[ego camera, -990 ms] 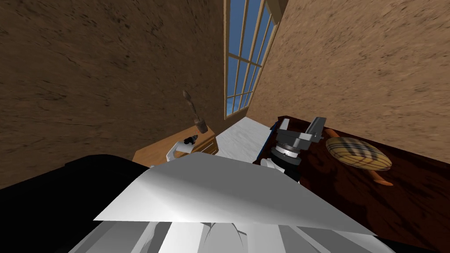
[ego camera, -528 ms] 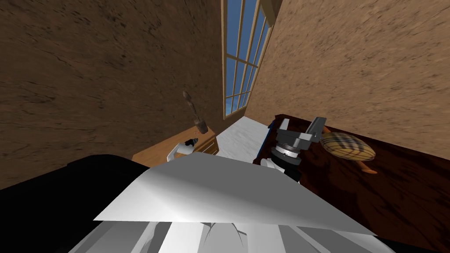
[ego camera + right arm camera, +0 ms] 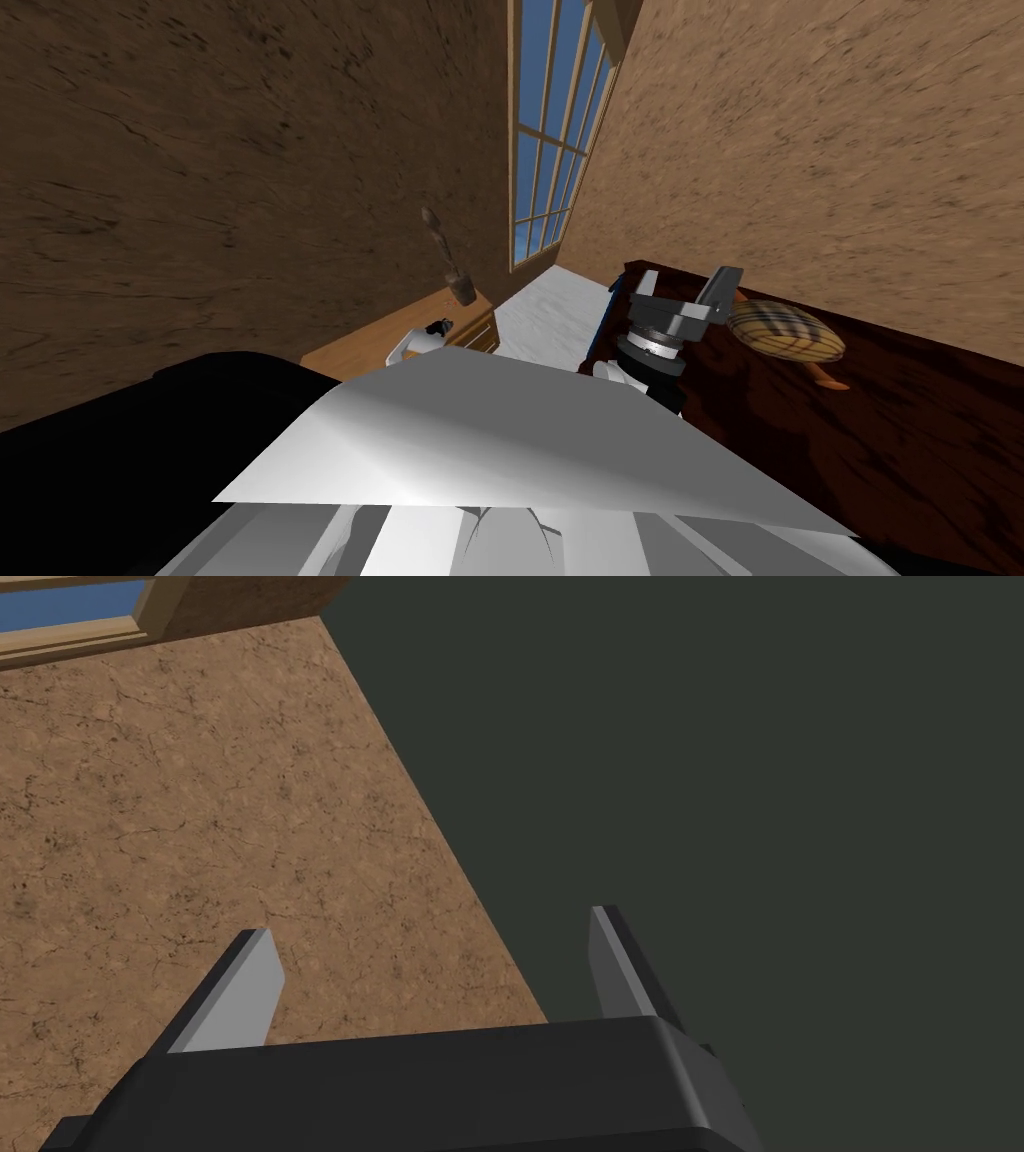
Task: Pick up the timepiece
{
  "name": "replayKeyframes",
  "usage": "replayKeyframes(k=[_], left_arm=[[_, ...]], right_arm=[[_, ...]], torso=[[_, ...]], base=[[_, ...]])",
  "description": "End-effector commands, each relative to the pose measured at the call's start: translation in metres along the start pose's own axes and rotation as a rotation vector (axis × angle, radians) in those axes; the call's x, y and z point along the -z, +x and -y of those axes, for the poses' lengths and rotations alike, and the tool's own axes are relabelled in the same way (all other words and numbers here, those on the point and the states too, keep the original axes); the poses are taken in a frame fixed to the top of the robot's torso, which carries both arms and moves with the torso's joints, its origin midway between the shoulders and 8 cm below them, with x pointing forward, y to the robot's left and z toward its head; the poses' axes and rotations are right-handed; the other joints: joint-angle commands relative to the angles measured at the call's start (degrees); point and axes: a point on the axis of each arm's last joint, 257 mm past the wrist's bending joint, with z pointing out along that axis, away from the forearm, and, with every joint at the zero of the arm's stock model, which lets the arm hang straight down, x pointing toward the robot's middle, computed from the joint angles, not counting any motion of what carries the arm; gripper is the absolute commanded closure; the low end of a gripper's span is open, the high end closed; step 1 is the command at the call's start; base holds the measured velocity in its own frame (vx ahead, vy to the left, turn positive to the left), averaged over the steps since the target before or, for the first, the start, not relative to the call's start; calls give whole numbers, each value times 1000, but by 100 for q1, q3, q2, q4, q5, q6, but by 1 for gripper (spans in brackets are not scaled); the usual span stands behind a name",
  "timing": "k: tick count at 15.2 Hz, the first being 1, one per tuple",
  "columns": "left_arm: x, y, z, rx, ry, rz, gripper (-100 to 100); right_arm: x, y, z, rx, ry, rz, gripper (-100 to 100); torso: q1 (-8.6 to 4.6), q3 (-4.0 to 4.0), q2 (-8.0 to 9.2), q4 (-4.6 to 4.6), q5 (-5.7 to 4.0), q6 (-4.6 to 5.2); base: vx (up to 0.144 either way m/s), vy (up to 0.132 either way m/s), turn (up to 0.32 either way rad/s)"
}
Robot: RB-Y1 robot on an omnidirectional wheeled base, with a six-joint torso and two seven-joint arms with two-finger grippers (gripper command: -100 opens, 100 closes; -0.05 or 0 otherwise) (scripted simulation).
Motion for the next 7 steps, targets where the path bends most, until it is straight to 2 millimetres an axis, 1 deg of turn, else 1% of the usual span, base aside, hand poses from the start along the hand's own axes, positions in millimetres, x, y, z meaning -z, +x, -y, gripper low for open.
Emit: replayKeyframes(k=[1,2,3,6,7], left_arm=[[-7,-1,-3,7,-5,5,-100],[-3,-1,-1,3,-2,2,-100],[2,0,1,0,3,1,100],[9,1,4,-5,9,-2,100],[6,0,2,-3,5,-1,100]], right_arm=[[0,0,0,0,0,0,0],[0,0,0,0,0,0,0],[0,0,0,0,0,0,0],[0,0,0,0,0,0,0],[0,0,0,0,0,0,0]], torso=[[0,0,0,0,0,0],[-3,0,0,0,-1,0],[-5,0,1,0,-2,-1],[-6,3,7,-1,-3,-10],[-8,4,7,1,-2,-6]], base=[[-4,-4,-56],[-2,-2,-21],[1,-2,54],[3,-5,68],[-1,-2,26]])
